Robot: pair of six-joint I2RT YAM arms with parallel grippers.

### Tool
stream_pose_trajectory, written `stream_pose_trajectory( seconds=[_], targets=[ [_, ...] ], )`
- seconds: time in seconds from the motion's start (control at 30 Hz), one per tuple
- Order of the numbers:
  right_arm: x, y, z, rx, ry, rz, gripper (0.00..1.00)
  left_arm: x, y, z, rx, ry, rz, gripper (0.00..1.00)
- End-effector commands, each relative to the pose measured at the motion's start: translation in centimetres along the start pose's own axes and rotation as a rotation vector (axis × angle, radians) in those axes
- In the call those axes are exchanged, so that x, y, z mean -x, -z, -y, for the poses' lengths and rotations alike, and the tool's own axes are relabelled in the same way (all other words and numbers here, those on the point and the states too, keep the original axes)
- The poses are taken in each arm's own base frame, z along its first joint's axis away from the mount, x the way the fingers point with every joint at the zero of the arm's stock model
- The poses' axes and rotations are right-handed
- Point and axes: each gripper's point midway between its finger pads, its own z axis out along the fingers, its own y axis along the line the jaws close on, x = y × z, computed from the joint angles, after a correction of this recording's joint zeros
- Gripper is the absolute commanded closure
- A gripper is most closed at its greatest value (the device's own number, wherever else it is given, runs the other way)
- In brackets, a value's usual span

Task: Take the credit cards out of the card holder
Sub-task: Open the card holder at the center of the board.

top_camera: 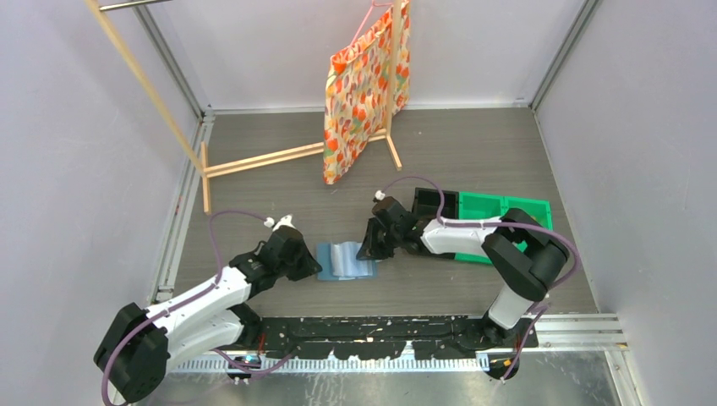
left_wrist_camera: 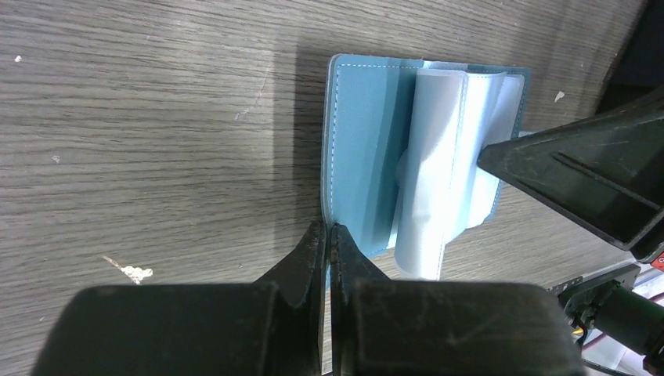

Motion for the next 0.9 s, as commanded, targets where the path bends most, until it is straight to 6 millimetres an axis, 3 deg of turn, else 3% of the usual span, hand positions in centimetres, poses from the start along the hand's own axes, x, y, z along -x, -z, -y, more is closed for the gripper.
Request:
stream_pose_trajectory(
  seconds=[0.0, 0.23, 0.33, 0.4, 0.47, 0.6, 0.73, 0.87],
  targets=[
    [-1.2, -1.2, -1.2, 0.040, 0.031, -0.070, 0.93, 0.2, 0.0, 0.5, -0.032, -0.013, 0.008, 1.00],
    [-1.9, -2.0, -5.9, 0.159, 0.067, -0.112, 0.94, 0.1, -0.1, 0.6, -0.040, -0.012, 0.001, 1.00],
    [-1.7, -0.4, -8.2, 0.239, 0.092, -0.107, 0.94, 0.0, -0.1, 0.5, -0.037, -0.014, -0.004, 1.00],
    [-0.9, 1.1, -8.6, 0.236, 0.119, -0.059, 0.94, -0.1, -0.1, 0.4, -0.035, -0.016, -0.006, 1.00],
    [0.3, 2.7, -7.7, 0.169, 0.150, 0.014, 0.93, -0.1, -0.1, 0.4, -0.035, -0.015, -0.005, 0.99],
    [2.7, 5.1, -3.9, 0.025, 0.142, 0.145, 0.85, 0.0, 0.0, 0.4, -0.038, -0.010, 0.002, 0.99],
    [3.1, 5.1, 0.2, -0.033, 0.059, 0.129, 0.82, -0.1, 0.0, 0.4, -0.038, -0.009, 0.000, 0.99],
    [1.7, 3.9, 1.5, -0.051, 0.053, 0.066, 0.83, 0.0, -0.1, 0.5, -0.042, -0.009, 0.001, 0.99]
  ],
)
